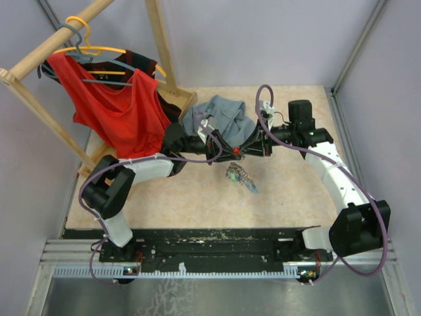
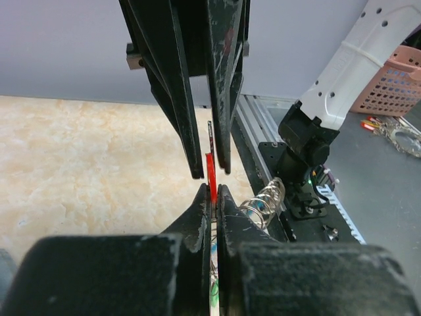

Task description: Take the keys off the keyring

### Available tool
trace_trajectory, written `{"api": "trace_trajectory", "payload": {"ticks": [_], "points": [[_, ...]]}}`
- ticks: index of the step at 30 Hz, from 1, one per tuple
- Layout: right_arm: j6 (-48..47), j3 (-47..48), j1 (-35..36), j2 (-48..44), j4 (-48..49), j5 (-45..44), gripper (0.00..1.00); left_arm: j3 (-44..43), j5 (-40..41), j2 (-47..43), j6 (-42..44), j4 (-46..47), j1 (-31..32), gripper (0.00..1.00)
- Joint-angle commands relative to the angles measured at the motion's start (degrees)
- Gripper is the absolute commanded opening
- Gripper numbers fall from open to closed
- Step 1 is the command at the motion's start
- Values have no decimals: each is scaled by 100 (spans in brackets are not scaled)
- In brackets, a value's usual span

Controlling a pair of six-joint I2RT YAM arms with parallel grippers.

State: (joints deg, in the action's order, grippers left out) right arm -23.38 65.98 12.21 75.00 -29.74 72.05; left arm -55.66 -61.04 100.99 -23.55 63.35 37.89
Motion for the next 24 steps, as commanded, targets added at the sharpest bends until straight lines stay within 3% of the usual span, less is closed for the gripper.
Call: {"api": "trace_trajectory", "payload": {"ticks": [1,4,10,17,24], "points": [[-175,17,6,-218,195,460,25,42,-145,-2,70,48,19,0],[-222,3,75,-193,160,335,36,4,-189,17,57,-3,21,0],[-183,-19,191,-114,194,127,38,1,-198,-1,41,5,26,0],[-141,-59,279,-49,263,-71,37,33,-189,-37,6,68,26,0],[-128,-67,351,5,274,-113,28,77,-147,-87,15,106,17,0]]}}
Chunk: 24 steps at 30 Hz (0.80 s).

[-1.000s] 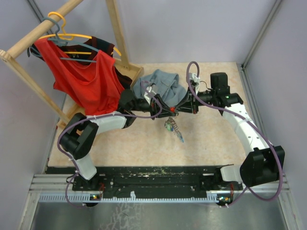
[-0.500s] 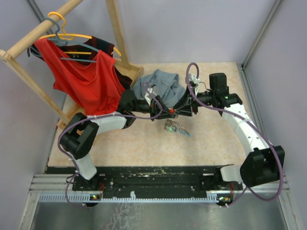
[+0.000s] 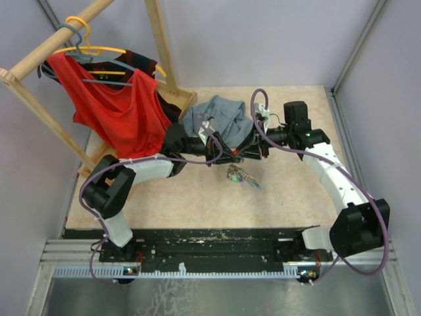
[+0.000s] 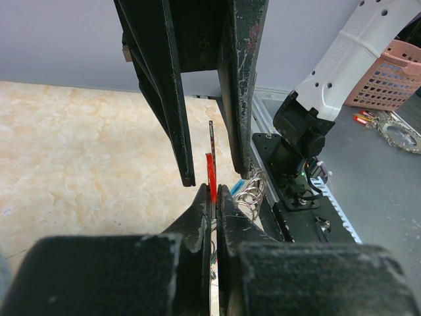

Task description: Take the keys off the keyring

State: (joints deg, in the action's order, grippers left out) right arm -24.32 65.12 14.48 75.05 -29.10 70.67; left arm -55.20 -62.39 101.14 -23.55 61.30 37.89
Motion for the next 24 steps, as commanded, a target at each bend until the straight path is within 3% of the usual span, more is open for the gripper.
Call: {"api": "trace_trajectory", "payload": {"ticks": [1,24], "points": [[-36,18,125,1,212,23,28,35,-10,-116,9,319,17,0],[-237,27,228,116,73,-171,28,194,165,-235,-226,724,-60,0]]}}
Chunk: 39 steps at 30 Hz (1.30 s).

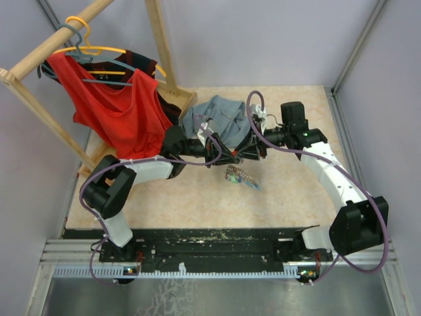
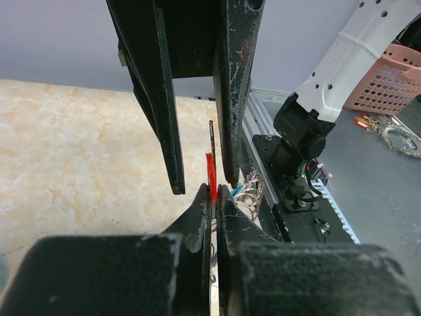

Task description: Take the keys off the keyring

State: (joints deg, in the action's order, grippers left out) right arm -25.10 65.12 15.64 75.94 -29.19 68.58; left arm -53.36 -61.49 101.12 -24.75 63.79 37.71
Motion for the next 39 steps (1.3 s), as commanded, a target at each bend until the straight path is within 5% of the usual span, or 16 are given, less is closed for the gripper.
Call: {"api": "trace_trajectory", "payload": {"ticks": [1,11,16,19,26,30,33,39], "points": [[-161,31,115,26,72,28,28,10,76,-226,-119,494,-45,0],[-230,49,141,35,12,-27,25,45,154,-233,-247,641,-79,0],[-228,90,145,10,-14,109,0,48,147,-216,-313,691,-89,0],[-218,130,140,-36,-28,278,0,66,100,-199,-355,768,-95,0],[-137,145,140,-106,18,483,0,158,44,-226,-464,1058,-106,12],[-57,166,92,-155,62,679,0,384,28,-314,-428,1356,-127,30],[-127,195,-11,-223,-31,886,0,851,128,-559,-44,1425,-194,42],[-868,339,-53,-244,-717,1213,0,1687,251,-943,1074,1809,-238,47]]}}
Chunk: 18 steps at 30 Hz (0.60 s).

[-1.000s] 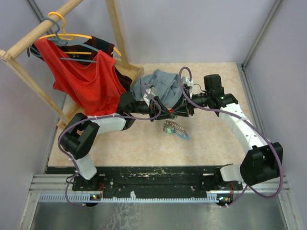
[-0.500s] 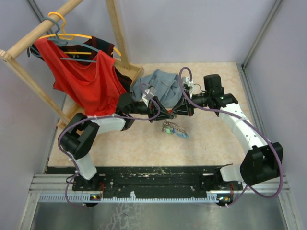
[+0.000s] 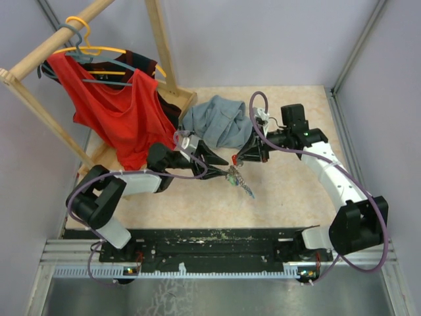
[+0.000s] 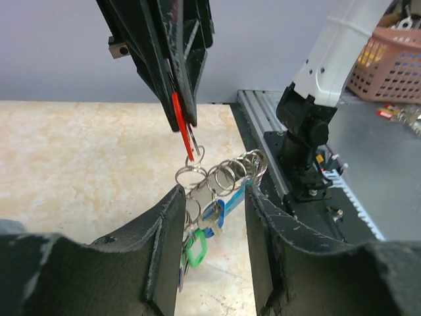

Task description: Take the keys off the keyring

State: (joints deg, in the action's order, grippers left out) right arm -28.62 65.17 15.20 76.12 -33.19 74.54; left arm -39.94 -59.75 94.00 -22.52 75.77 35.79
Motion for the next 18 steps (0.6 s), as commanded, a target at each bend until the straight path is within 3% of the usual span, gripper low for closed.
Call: {"api": "trace_trajectory", "payload": {"ticks": [1,9,18], "points": [[-575,345,-12,-263,-372,660,0,464,77,-228,1029,848,-41,46],[-1053,434,8,-264,-791,745,0,524,-78,224,1697,2217,-45,33],[-1377,496,83,-225,-1089,759,0,241,18,492,1892,2153,-13,31]]}}
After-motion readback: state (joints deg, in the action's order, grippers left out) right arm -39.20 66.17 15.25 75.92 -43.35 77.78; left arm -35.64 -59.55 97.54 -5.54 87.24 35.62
